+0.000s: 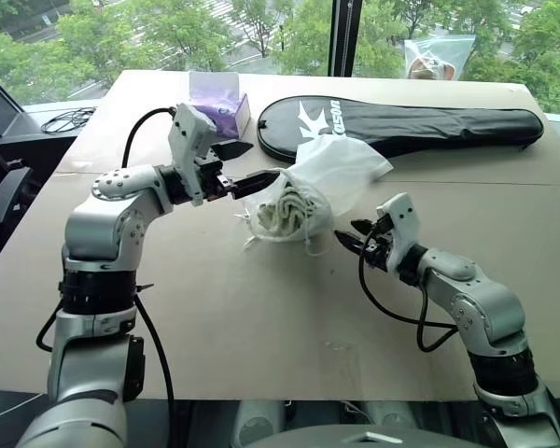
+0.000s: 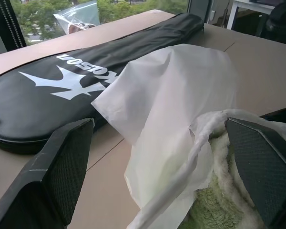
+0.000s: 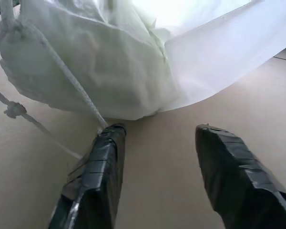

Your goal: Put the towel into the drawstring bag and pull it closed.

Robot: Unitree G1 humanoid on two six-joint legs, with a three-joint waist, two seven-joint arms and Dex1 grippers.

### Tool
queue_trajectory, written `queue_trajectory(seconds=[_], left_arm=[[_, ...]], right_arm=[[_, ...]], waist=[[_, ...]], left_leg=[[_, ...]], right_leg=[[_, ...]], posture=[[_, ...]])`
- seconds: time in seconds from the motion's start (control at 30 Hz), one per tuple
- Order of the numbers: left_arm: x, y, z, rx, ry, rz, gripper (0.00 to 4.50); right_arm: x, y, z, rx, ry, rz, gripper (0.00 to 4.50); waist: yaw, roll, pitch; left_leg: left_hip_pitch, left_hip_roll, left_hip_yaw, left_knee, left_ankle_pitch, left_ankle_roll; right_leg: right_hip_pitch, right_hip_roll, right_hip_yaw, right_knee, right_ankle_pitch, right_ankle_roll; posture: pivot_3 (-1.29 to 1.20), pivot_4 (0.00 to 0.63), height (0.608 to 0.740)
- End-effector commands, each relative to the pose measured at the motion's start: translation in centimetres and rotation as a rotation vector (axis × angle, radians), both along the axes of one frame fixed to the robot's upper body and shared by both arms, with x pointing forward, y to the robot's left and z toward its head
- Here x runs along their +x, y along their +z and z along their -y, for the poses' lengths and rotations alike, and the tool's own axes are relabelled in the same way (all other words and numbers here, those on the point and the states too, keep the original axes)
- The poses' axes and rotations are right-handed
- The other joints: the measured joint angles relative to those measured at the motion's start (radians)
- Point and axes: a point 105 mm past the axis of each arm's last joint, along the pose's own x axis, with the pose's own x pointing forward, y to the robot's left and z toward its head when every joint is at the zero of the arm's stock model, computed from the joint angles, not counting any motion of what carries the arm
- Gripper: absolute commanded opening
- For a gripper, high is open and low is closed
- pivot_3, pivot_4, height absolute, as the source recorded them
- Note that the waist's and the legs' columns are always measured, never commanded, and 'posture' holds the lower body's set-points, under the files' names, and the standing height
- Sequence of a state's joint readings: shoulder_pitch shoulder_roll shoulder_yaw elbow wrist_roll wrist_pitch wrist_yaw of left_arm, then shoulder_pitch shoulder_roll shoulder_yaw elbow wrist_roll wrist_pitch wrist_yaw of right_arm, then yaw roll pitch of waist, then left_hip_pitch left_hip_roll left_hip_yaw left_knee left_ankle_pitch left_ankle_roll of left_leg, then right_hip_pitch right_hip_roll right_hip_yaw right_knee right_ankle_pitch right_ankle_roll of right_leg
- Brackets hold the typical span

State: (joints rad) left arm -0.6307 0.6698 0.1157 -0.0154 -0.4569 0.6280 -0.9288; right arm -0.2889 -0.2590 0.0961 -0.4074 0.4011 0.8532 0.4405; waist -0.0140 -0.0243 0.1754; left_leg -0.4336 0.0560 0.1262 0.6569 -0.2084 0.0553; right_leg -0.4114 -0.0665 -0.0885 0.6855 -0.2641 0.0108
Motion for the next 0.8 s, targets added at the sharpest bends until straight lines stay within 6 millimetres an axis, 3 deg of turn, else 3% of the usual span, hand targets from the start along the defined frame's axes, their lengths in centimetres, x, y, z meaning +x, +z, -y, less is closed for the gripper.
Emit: queue_trajectory(seconds=[0.03, 0.27, 0.47, 0.77, 0.8], left_arm=[[-0.6, 0.8, -1.4, 0.001, 0.043, 0.05, 4.5], [-0.5, -2.2, -4.8, -0.021, 0.193, -0.014, 4.5], [-1.2, -3.7, -5.6, -0.018, 0.23, -0.042, 4.5], [-2.6, -6.9, -6.9, 0.016, 0.271, -0.091, 4.5], [-2.8, -7.0, -7.0, 0.017, 0.276, -0.091, 4.5]], right_arm=[[-0.7, 1.1, -0.5, 0.032, 0.046, 0.026, 2.84], [-1.9, 0.4, -1.1, 0.054, 0.142, -0.029, 2.84], [-3.2, 1.2, -1.5, 0.08, 0.244, -0.03, 2.84], [1.2, -0.7, -2.5, -0.033, 0.086, 0.048, 2.84], [1.6, -0.8, -2.4, -0.041, 0.059, 0.055, 2.61]], waist=[[0.0, 0.0, 0.0], [0.0, 0.0, 0.0], [0.001, 0.0, 0.0], [-0.003, 0.0, 0.0], [-0.003, 0.0, 0.0]], left_leg=[[0.0, 0.0, 0.0, 0.0, 0.0, 0.0], [0.0, 0.0, 0.0, -0.001, 0.0, 0.0], [0.0, 0.0, 0.0, -0.001, 0.0, 0.0], [0.001, 0.0, 0.0, -0.003, 0.0, 0.0], [0.001, 0.0, 0.0, -0.003, 0.0, 0.0]], right_leg=[[0.0, -0.001, 0.0, 0.0, 0.0, 0.0], [0.0, -0.003, -0.001, 0.0, 0.0, 0.0], [0.0, -0.004, -0.001, -0.001, 0.0, 0.0], [0.0, -0.004, -0.001, -0.001, 0.0, 0.0], [0.0, -0.004, -0.001, -0.001, 0.0, 0.0]], posture=[[0.0, 0.15, 0.74], [0.0, 0.15, 0.74], [0.0, 0.15, 0.74], [0.0, 0.15, 0.74], [0.0, 0.15, 0.74]])
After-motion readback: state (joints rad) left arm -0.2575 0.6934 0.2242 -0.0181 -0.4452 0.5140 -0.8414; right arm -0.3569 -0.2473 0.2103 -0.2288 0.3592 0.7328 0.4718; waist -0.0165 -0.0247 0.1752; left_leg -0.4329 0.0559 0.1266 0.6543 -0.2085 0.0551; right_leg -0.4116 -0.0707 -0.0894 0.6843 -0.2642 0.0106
